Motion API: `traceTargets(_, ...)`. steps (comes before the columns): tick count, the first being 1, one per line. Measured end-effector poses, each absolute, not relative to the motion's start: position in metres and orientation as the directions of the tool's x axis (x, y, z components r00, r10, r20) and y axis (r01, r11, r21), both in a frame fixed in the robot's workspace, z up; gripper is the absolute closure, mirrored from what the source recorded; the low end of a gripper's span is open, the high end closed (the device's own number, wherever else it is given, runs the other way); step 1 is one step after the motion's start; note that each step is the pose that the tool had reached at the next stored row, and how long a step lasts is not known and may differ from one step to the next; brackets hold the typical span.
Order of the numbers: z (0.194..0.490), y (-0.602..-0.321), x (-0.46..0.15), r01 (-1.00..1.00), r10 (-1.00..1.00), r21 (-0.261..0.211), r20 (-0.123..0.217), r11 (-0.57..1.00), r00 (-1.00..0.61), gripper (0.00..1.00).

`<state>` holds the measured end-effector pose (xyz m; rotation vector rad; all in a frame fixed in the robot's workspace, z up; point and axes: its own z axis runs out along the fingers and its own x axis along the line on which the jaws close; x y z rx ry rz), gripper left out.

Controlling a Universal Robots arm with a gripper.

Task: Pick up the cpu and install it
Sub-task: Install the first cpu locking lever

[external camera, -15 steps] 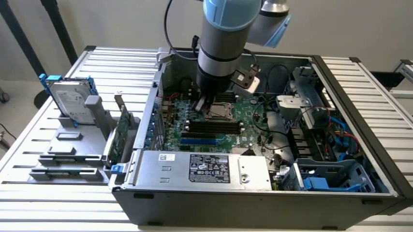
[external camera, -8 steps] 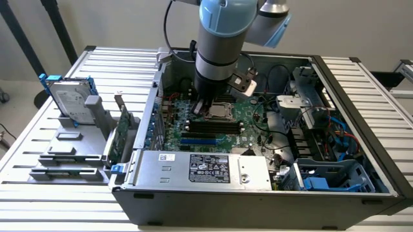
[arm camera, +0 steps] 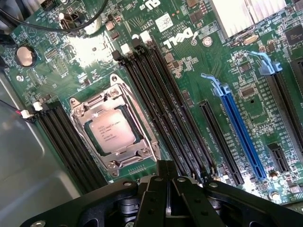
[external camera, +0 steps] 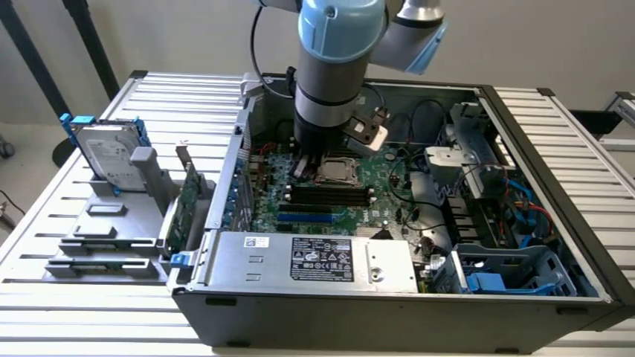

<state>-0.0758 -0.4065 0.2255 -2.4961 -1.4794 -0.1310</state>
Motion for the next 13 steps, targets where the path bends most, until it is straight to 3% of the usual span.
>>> traceTargets(13,0.214,-0.402,-0.078,0.875,0.853,-0.149,0.201,-0.46,0.483,0.89)
